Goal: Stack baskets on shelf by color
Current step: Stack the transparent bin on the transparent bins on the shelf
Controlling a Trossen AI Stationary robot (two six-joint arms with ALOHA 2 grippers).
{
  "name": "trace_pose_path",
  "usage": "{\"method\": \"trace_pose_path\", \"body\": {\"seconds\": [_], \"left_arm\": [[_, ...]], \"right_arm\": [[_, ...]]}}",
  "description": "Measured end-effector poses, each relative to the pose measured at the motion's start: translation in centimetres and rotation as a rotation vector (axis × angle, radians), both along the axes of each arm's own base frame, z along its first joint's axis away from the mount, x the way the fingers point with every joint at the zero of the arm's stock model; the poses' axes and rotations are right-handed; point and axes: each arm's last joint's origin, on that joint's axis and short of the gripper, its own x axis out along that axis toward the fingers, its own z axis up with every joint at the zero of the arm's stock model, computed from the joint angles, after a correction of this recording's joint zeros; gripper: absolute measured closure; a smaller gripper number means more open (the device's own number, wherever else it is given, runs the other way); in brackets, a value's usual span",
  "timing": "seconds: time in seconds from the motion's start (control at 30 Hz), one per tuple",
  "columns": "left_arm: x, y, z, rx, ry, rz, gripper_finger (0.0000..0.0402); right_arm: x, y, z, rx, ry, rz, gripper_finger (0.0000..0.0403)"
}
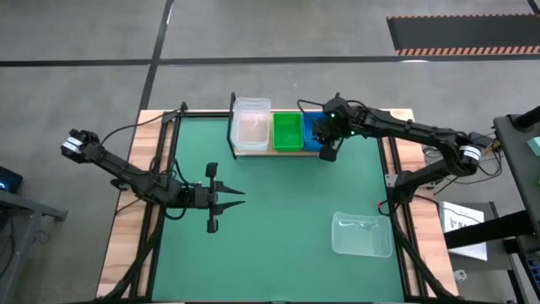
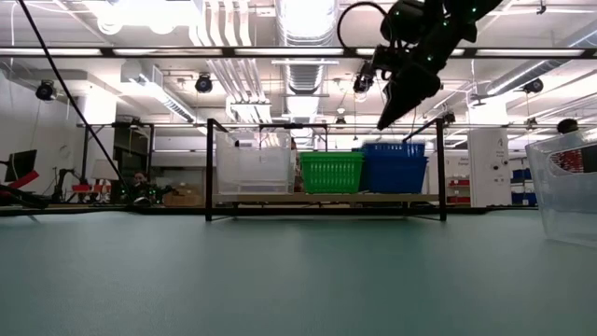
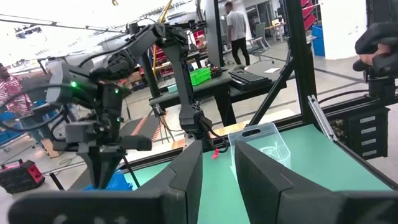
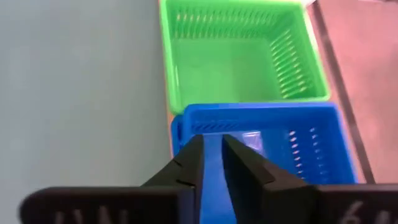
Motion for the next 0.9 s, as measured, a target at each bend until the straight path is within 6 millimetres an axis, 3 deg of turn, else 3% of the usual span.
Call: {"method": "trace_pose_path", "body": {"seconds": [0.27, 0.4, 0.63, 0.8, 0.9], "left_arm": [[0.0, 0.0, 0.0, -0.001, -0.001, 0.000, 0.0323], [0.0, 0.0, 0.0, -0.001, -0.001, 0.000, 0.0323], [0.0, 0.0, 0.0, -0.002, -0.003, 0.000, 0.0323], [0.0, 0.0, 0.2, -0.018, -0.018, 0.000, 0.0323], [0.0, 0.0, 0.2, -0.039, -0.025, -0.002, 0.0323]], "right_arm": [[-0.2, 0.2, 0.1, 0.017, -0.006, -0.004, 0.0393], [-0.2, 1.9, 1.2, 0.123, -0.094, 0.079, 0.0394], [0.6, 8.6, 1.9, 0.362, -0.110, 0.279, 0.0394], [1.0, 14.8, 1.4, 0.431, -0.021, 0.378, 0.0394], [0.1, 18.2, 0.9, 0.468, 0.104, 0.377, 0.0394]]}}
